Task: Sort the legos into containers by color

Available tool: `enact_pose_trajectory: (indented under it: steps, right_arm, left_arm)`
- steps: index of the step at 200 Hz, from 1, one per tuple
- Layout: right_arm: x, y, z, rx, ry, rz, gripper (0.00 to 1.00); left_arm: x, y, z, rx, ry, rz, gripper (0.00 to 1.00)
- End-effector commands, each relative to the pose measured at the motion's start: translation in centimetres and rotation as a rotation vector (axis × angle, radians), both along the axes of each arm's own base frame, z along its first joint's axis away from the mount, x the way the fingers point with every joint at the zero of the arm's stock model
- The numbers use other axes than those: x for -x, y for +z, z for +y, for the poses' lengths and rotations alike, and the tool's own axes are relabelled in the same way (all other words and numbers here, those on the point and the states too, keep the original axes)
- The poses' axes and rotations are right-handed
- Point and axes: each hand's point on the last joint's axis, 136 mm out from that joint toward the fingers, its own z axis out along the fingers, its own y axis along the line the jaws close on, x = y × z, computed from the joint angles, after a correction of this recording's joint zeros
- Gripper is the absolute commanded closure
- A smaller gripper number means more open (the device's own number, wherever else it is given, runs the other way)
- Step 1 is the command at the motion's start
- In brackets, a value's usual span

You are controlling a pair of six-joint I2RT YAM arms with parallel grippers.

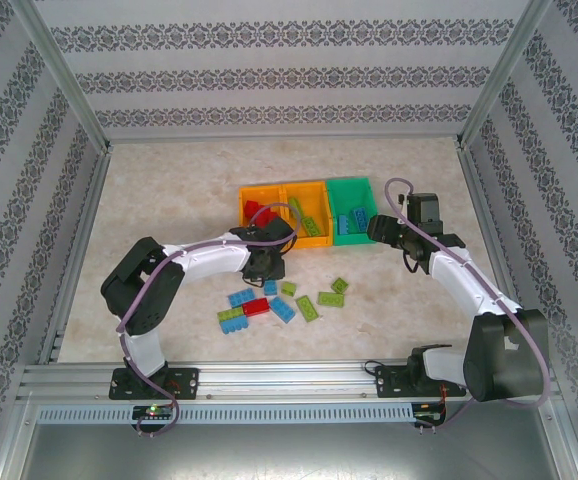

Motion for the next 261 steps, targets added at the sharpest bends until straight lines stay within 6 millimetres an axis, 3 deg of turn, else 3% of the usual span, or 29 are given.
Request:
enact_pose_trajectory:
  steps: [1, 37, 75, 94, 141, 170, 222, 261]
  right_arm:
    - [0.4, -0.4, -0.6, -0.005, -0.023, 0.002, 0.23]
    - [1.2, -1.3, -0.1, -0.048, -0.018, 0.02, 0.24]
    - [2.9, -3.4, 0.4, -0.098, -0.031, 0.06, 0.25]
    - [3.9, -4.2, 0.7, -0.129, -0.033, 0.074, 0.26]
    - [5.9, -5.2, 1.8, -0.17, -0.021, 0.09, 0.26]
    - [6.6, -5.2, 2.6, -0.189, 0.015, 0.089, 0.26]
    - [8.2, -5.0, 6.5, -0.17, 0.193, 0.112, 0.26]
    - [9.3, -5.6, 9.4, -0.132, 0.287, 0.153, 0.26]
  left_arm:
    - [-0.7, 2.0, -0.3, -0.027, -0.042, -0.046, 0.71]
    - [-3.6, 6.6, -2.6, 0.021, -0.101, -0.171, 0.71]
    - [-8.0, 12.3, -7.0, 0.086, -0.214, -0.308, 0.71]
    - [-10.1, 13.8, -9.7, 0.115, -0.277, -0.35, 0.71]
    - [-14.9, 14.6, -15.8, 0.224, -0.373, -0.387, 0.72]
    - [-17.3, 14.1, -18.0, 0.274, -0.381, -0.393, 0.72]
    - [-20.1, 12.3, -18.8, 0.34, -0.32, -0.407, 0.69]
    - [-20.5, 11.9, -18.5, 0.34, -0.304, -0.402, 0.55]
